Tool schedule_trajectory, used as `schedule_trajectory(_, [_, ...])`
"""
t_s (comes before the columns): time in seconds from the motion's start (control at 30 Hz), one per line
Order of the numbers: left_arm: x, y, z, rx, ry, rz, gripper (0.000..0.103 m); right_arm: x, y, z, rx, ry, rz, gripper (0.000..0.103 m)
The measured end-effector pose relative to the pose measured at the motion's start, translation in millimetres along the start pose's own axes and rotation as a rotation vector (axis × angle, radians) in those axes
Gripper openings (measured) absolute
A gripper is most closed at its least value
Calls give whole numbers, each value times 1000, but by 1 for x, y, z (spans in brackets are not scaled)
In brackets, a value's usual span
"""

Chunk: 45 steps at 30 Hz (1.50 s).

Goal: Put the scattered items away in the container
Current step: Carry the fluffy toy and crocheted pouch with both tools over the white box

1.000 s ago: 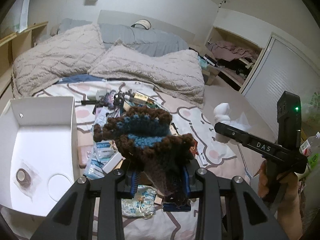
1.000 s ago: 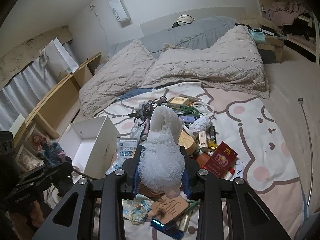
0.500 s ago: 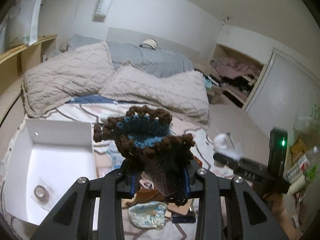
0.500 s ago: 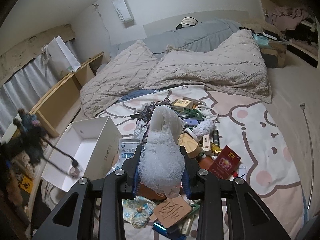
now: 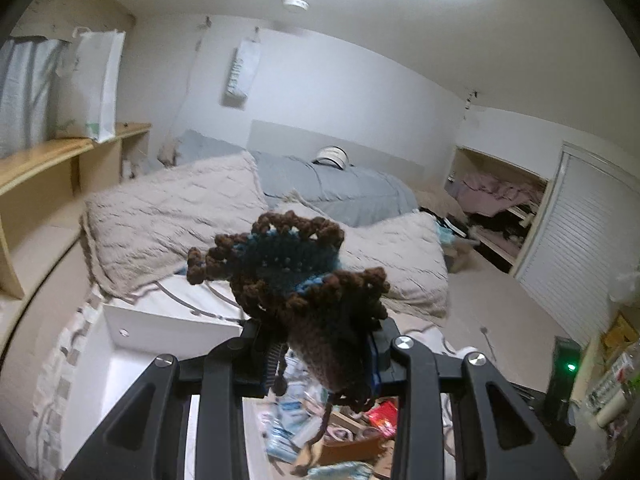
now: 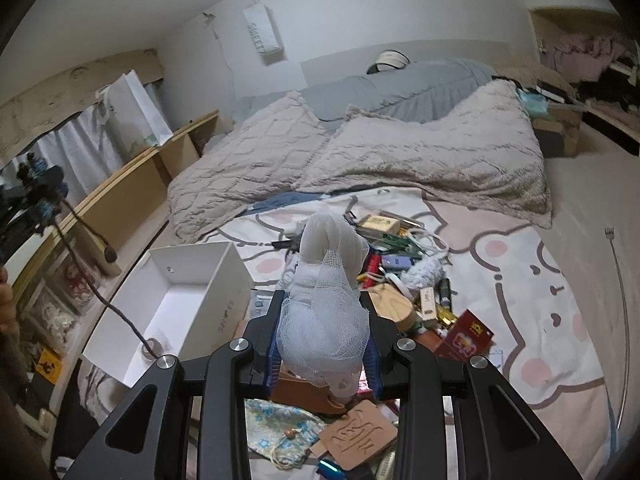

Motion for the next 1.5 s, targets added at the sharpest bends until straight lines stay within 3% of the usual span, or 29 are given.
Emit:
schedule_trajectory(0.33, [64, -3, -12, -17, -110, 50, 34, 48, -5, 8, -52, -71, 72, 34])
schedule_trajectory(0.73, [127, 43, -71, 146, -140, 178, 34, 108, -10, -2, -60, -181, 87, 34])
schedule_trajectory(1.1, [163, 85, -95, 258, -234, 197, 34, 166, -7, -25, -37, -285, 118, 34])
schedule_trajectory(1.5, [197, 122, -109, 390, -295, 162, 34, 195, 25, -82, 80, -271, 188, 34])
Point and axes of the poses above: each gripper's, at about its wrist camera, not at the fingertips, and z roughly against the way its jaws point, x to its left, y to its underside, the point moved 10 cm from there along -z, roughly the way its jaws point, and after that the axes turned 6 degrees about x, right-handed, at the moved point
